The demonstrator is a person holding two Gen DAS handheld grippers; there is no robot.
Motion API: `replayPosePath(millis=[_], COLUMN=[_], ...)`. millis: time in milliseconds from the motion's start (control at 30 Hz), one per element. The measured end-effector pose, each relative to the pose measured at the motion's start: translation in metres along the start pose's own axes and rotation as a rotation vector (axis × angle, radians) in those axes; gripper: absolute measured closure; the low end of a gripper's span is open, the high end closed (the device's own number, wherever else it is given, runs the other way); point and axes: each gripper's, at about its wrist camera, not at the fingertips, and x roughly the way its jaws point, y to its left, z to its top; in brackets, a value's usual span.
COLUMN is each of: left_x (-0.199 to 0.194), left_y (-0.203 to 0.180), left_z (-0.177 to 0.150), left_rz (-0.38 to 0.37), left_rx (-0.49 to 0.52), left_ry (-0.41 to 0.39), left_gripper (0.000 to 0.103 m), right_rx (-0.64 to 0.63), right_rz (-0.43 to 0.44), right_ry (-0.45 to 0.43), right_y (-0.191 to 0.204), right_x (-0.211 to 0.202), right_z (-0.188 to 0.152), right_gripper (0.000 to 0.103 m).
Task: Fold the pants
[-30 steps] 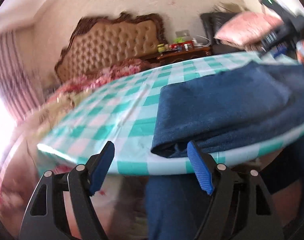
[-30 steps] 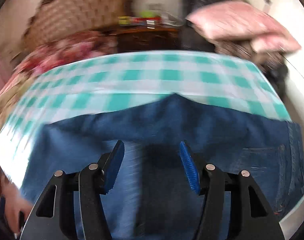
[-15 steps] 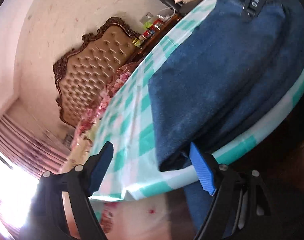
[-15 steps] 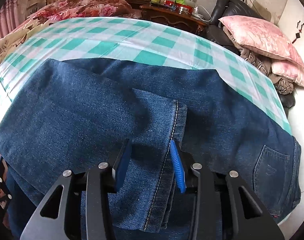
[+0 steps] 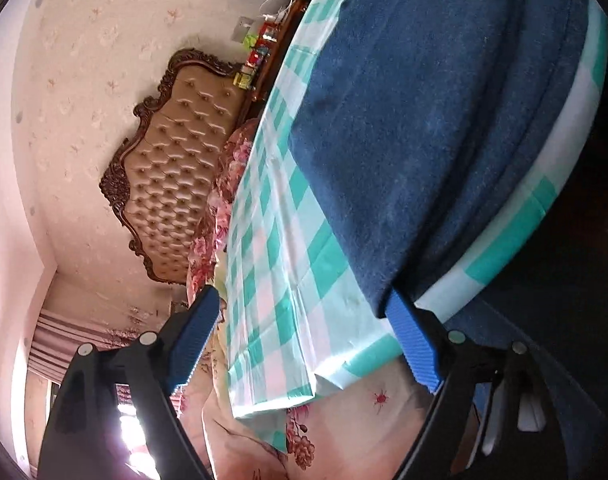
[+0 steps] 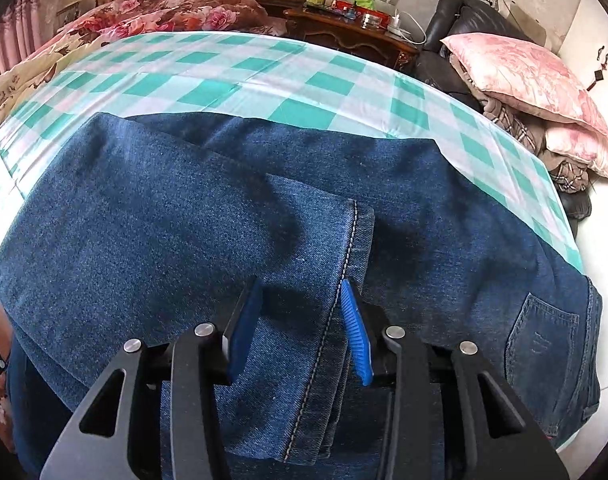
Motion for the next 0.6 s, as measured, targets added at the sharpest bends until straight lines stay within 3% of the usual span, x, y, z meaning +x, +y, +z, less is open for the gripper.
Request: replayPosePath(millis=[167,467,600], left_x=[0.004,0.007,0.008], left_y=[0.002,-0.006,0.011], left_z=[0.003,-0.010,-0.032], left_rz=[0.011,0.036,-0.025], left_rx=[-0.055,0.015,-0.021], left_ry=[-0.027,-0.043,0.045], left_gripper=[0.018,0.016,0.014], right_rx=[-0.003,0.000,0.006], right_rz=[-0.001,0.015,0.025], right_ry=[0.003,0.001,-0.001], right_y=[0.000,-0.003,-0.005], right_x=[0.000,0.001,0.001], right_z=[0.000,-0.001,-0.001], right_gripper=[0.065,0.065,0.065])
